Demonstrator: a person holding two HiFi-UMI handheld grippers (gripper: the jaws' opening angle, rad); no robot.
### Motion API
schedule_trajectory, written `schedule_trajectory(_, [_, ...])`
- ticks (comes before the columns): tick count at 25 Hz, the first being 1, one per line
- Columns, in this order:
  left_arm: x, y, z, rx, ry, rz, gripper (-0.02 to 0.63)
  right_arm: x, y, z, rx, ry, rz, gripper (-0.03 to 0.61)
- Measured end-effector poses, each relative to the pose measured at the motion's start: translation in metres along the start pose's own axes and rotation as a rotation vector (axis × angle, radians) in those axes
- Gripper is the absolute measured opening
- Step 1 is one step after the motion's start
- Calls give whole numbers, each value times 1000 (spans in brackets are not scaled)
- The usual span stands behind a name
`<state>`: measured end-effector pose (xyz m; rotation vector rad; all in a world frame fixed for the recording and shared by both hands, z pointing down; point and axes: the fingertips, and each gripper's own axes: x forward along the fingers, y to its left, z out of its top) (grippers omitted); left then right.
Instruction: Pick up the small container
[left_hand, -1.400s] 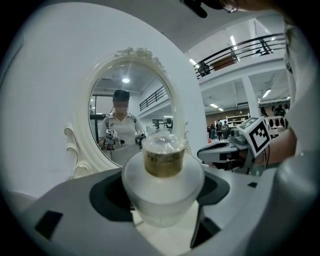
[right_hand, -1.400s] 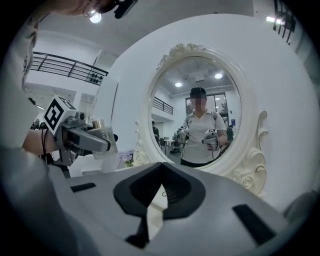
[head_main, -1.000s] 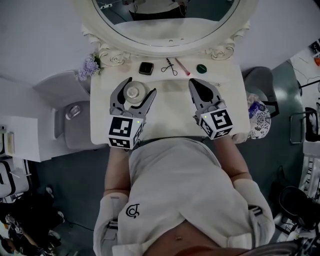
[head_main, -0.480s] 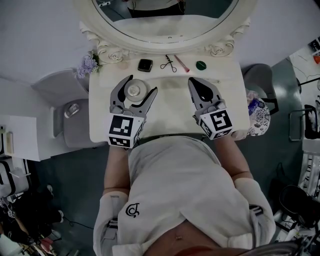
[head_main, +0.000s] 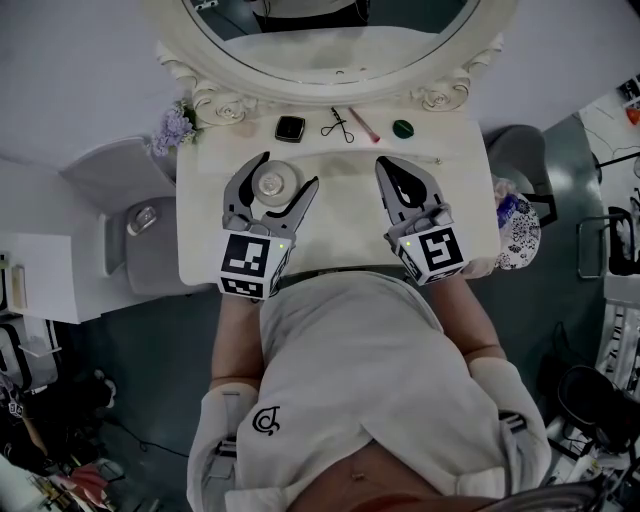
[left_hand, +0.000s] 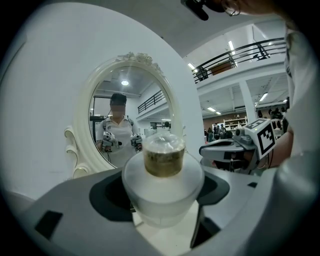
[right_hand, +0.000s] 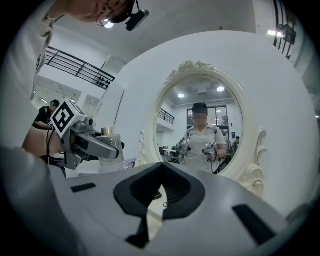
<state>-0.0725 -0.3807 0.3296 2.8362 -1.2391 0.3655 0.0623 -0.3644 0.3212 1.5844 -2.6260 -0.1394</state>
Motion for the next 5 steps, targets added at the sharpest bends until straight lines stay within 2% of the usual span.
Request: schedule_trajectory(5, [-1, 6, 0, 10, 5, 0, 351, 6, 0, -4, 36, -3, -4, 5])
